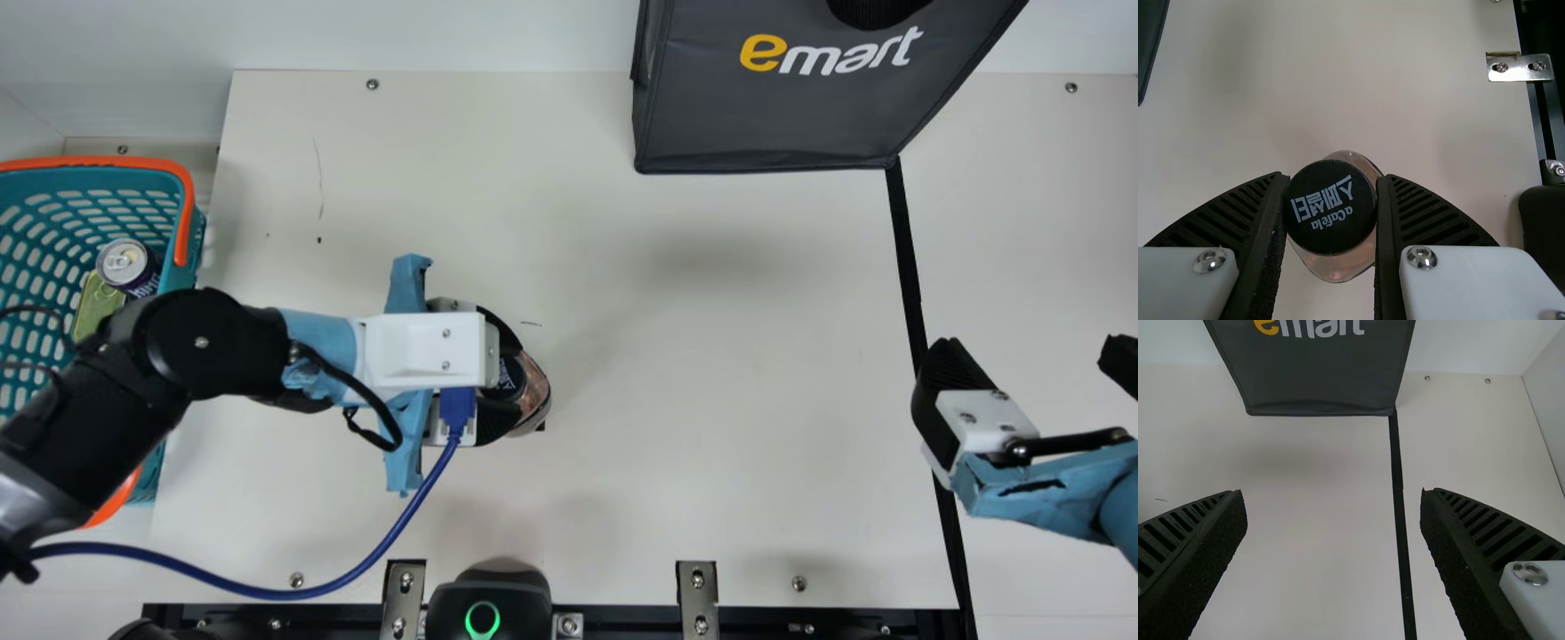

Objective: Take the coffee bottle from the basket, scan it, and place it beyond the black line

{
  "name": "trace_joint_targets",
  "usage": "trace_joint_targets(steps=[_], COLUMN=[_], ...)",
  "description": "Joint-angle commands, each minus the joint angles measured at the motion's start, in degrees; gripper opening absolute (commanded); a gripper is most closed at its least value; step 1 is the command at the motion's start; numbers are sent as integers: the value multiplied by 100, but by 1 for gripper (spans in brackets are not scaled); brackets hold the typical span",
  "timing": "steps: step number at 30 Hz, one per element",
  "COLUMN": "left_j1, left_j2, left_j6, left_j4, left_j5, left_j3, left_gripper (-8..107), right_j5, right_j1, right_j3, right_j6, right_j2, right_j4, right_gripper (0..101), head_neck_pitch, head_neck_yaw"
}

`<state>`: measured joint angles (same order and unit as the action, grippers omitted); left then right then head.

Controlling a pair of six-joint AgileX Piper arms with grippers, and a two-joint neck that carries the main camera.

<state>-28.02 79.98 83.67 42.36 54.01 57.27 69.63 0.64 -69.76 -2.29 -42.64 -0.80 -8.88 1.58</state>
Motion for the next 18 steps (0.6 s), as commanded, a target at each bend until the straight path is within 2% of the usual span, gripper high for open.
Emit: trace_joint_targets(steps=[1, 12, 18], left_j1=[-8, -31, 6], left_j2=[13, 50, 40], left_j6=[-18, -57, -114], left_j4=[4, 12, -5], left_j5=[-34, -180, -228], left_j3=[-15, -41, -32], left_gripper=[54, 90, 90], right_j5=[0, 0, -6], right_j1=[0, 0, 0], right_j3=[0, 0, 0], right_j6=[0, 0, 0], right_j2=[0, 0, 0], right_j4=[0, 0, 0], right_gripper=[91, 91, 91], head_neck_pitch=[96, 96, 96], head_neck_yaw=[0, 0, 0])
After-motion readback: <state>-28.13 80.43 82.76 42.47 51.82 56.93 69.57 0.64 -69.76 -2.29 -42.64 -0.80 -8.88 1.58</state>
